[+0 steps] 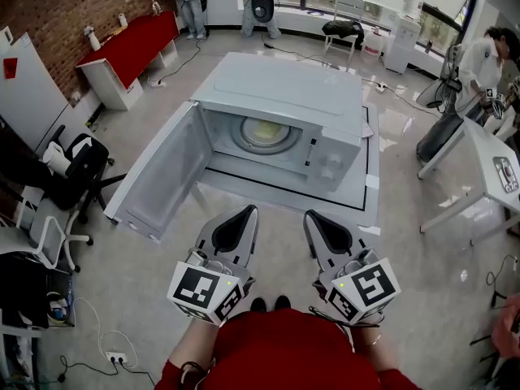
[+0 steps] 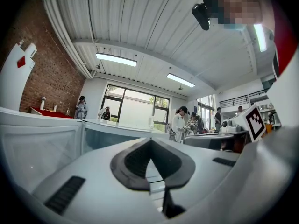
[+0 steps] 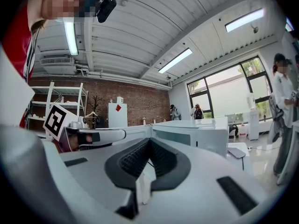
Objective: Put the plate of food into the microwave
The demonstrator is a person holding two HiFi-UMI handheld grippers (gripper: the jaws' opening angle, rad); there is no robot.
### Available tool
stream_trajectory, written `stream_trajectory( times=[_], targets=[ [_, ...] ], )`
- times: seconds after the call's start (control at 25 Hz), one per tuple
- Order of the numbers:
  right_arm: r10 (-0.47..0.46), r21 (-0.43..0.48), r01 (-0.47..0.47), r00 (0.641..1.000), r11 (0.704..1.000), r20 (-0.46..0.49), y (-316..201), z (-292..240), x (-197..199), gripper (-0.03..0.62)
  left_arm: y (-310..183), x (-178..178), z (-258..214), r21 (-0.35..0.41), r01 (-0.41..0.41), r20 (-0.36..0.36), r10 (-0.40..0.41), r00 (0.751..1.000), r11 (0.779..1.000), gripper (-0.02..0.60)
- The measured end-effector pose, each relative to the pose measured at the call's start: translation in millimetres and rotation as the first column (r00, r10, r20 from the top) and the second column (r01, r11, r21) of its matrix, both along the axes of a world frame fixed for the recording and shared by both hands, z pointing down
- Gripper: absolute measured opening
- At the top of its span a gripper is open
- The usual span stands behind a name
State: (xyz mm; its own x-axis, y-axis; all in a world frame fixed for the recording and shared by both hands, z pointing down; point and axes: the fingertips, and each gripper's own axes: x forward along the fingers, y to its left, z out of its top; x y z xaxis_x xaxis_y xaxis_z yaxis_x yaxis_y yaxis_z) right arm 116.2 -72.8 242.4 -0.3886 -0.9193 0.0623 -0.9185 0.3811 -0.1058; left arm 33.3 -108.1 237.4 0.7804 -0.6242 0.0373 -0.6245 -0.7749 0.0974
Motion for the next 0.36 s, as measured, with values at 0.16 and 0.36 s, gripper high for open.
stream_trajectory(
  times=[0.16, 0.36],
  targets=[
    [-0.001, 0.003, 0.001, 1.0, 1.0, -0.01, 0.8, 0.4, 0.0, 0.012, 1.1, 0.6, 0.2, 0.005, -0.001, 0.002, 0.001, 1.0, 1.0, 0.008],
    [0.001, -0.002, -0.001, 1.0, 1.0, -0.014, 2.4, 2.7, -0.4, 0.012, 3.3, -1.1, 2.0, 0.004, 0.01, 0.007, -0.01, 1.0, 1.0, 0.008]
  ],
)
